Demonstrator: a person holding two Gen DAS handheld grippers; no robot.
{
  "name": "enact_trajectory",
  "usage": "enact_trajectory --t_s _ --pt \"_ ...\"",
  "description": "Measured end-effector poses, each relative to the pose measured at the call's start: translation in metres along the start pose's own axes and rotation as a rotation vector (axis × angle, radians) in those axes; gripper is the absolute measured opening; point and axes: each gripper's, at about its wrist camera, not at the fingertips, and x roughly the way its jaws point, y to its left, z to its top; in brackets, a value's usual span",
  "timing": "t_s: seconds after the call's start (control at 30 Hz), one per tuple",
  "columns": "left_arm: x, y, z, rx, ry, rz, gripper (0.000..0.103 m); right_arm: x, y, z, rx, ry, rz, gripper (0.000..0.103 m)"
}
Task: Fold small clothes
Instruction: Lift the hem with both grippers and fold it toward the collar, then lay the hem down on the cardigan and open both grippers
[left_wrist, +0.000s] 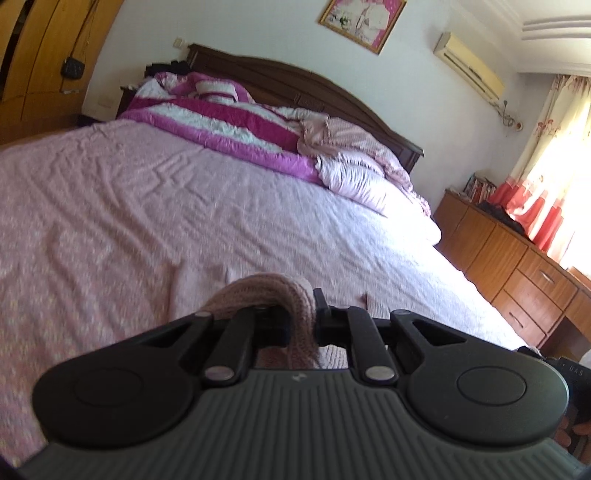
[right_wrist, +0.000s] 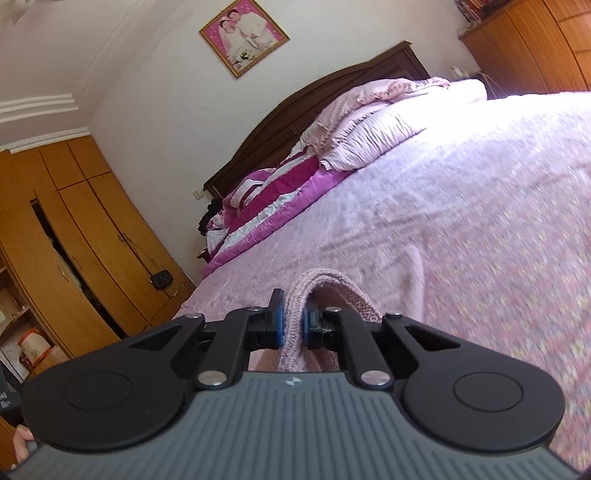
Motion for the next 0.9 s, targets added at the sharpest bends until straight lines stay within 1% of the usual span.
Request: enact_trajectory --t_s 0.1,0.17,0.27,0.33,0.43,0.53,0.67,0.77,0.87,0.9 --pt "0.003 -0.003 0.017 -0.004 -0.040 -0.001 0.013 0.013 0.005 0.014 -0.004 -0.023 0.000 0.010" --pt "0.010 -0.008 0.028 0.013 -0.058 0.005 0.012 0.022 0.006 0.025 0.000 -0.043 0.004 0.010" --pt "0.028 -0.013 0.045 0.044 -0.076 0.029 0.012 0.041 0.008 0.043 -0.005 -0.072 0.001 0.010" --pt "0.047 -0.013 0.052 0.052 -0.070 0.047 0.012 0.057 0.008 0.055 -0.017 -0.086 -0.009 0.010" --pt "0.081 -0.006 0.055 0.054 -0.030 0.094 0.013 0.089 0.005 0.070 -0.033 -0.078 -0.034 0.010" --pt "0.118 0.006 0.046 0.055 0.033 0.136 0.013 0.124 -0.004 0.072 -0.062 -0.036 -0.080 0.010" --pt "0.162 0.022 0.027 0.070 0.118 0.204 0.013 0.171 -0.021 0.057 -0.100 0.033 -0.160 0.010" --pt "0.188 0.032 0.013 0.095 0.168 0.246 0.013 0.198 -0.039 0.040 -0.073 0.071 -0.231 0.010" --pt "0.203 0.042 0.004 0.112 0.229 0.216 0.015 0.220 -0.062 0.027 -0.004 0.116 -0.289 0.012" --pt "0.204 0.045 0.002 0.107 0.238 0.213 0.017 0.226 -0.067 0.024 0.008 0.135 -0.304 0.012"
